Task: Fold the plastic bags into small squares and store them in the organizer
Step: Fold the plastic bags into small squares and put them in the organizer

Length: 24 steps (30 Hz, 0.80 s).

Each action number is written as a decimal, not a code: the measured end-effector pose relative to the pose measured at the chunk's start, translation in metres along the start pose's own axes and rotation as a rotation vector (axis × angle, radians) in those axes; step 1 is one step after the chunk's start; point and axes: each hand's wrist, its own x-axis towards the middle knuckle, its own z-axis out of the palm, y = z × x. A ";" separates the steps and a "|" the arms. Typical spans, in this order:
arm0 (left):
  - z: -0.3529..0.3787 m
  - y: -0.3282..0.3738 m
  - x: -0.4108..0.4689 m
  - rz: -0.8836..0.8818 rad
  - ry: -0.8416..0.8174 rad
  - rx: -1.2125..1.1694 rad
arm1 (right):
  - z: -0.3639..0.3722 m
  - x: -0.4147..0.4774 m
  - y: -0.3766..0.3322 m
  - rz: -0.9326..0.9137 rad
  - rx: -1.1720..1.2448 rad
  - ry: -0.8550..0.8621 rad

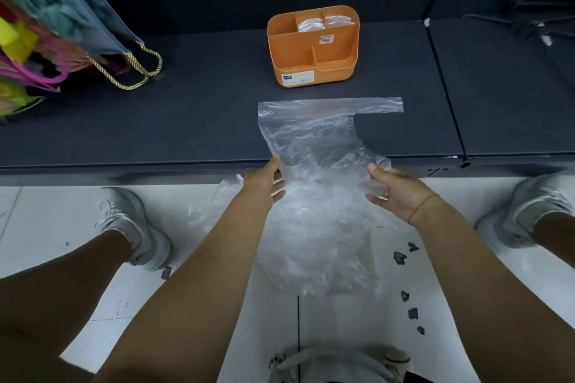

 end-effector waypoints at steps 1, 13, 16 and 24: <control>0.000 -0.001 -0.001 -0.043 -0.034 -0.035 | -0.002 0.001 -0.001 0.002 0.035 0.006; -0.008 -0.017 -0.009 -0.141 -0.161 -0.378 | -0.005 0.003 -0.002 -0.006 -0.012 0.085; -0.017 -0.012 -0.007 -0.109 -0.132 -0.403 | -0.016 0.002 -0.013 -0.024 0.030 0.130; -0.026 -0.012 -0.003 -0.095 -0.002 -0.335 | -0.032 0.002 -0.023 -0.052 0.058 0.148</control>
